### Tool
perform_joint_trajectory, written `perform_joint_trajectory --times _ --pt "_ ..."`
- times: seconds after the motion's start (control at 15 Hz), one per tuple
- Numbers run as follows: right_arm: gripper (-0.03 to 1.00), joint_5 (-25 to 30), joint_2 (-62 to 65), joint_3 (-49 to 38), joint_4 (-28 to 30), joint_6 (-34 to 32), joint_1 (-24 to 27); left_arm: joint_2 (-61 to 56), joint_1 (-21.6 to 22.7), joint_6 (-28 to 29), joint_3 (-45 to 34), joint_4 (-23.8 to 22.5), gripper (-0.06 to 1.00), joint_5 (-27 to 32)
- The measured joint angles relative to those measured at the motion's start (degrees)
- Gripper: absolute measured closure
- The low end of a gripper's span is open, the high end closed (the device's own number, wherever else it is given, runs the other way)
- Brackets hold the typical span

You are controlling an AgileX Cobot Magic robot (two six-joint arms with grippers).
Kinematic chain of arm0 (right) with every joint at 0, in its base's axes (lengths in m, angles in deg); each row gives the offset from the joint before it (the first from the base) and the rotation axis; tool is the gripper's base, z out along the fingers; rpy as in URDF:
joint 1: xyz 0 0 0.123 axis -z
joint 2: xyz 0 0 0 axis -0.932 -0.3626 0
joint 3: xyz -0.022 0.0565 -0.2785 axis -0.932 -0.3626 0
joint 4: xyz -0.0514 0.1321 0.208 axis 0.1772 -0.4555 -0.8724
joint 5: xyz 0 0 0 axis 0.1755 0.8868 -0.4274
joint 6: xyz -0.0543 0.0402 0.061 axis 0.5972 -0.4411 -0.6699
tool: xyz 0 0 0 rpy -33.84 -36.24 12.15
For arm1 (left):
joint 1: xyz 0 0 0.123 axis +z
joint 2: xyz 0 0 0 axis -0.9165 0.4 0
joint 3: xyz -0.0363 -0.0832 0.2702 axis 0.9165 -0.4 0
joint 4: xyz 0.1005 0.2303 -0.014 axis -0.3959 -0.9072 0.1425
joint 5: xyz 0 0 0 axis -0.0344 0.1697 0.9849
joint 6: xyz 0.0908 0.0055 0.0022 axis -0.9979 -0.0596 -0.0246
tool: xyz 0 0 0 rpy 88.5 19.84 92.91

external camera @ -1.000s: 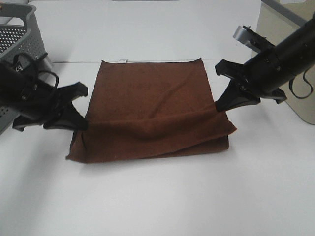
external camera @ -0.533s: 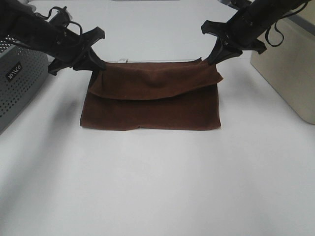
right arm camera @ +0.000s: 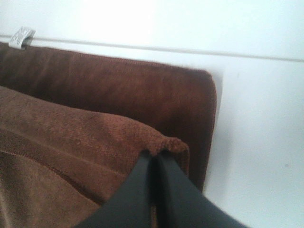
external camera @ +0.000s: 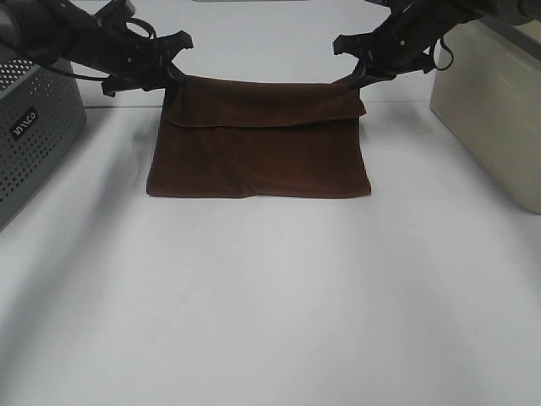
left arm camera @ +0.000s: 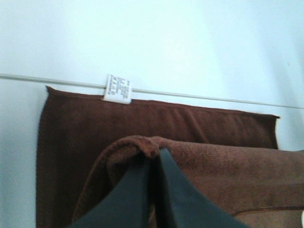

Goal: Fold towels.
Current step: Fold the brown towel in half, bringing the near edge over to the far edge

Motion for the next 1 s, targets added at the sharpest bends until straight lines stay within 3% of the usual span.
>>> perform_joint_trajectory --times 0.13,0.27,0.33,0.47,0.6,0.73,1.0 --pt "0.97 -5.0 -1.1 0.2 0.0 0.0 0.0 1.6 0.0 -0.9 0.3 -0.5 0.91 -4.1" --pt "0.95 -7.1 -2.4 0.3 -0.3 0.0 0.0 2.5 0.0 -1.5 0.3 -0.6 0.80 -7.3" --pt "0.86 -7.3 -3.1 0.3 -0.5 0.0 0.0 2.6 0.0 -1.7 0.3 -0.6 0.70 -8.2" --pt "0.50 -7.5 -3.8 0.3 -0.5 0.0 0.0 2.6 0.0 -2.9 0.3 -0.6 0.41 -9.6" --pt "0.22 -7.8 -3.8 0.3 -0.5 0.0 0.0 2.6 0.0 -4.3 0.3 -0.6 0.21 -9.6" --pt "0.15 -6.7 -3.8 0.3 -0.7 0.0 0.0 2.6 0.0 -6.0 0.3 -0.7 0.16 -8.0" --pt "0.14 -1.5 -2.6 0.3 -0.7 0.0 0.0 2.5 0.0 -9.6 0.3 -0.6 0.16 -6.7"
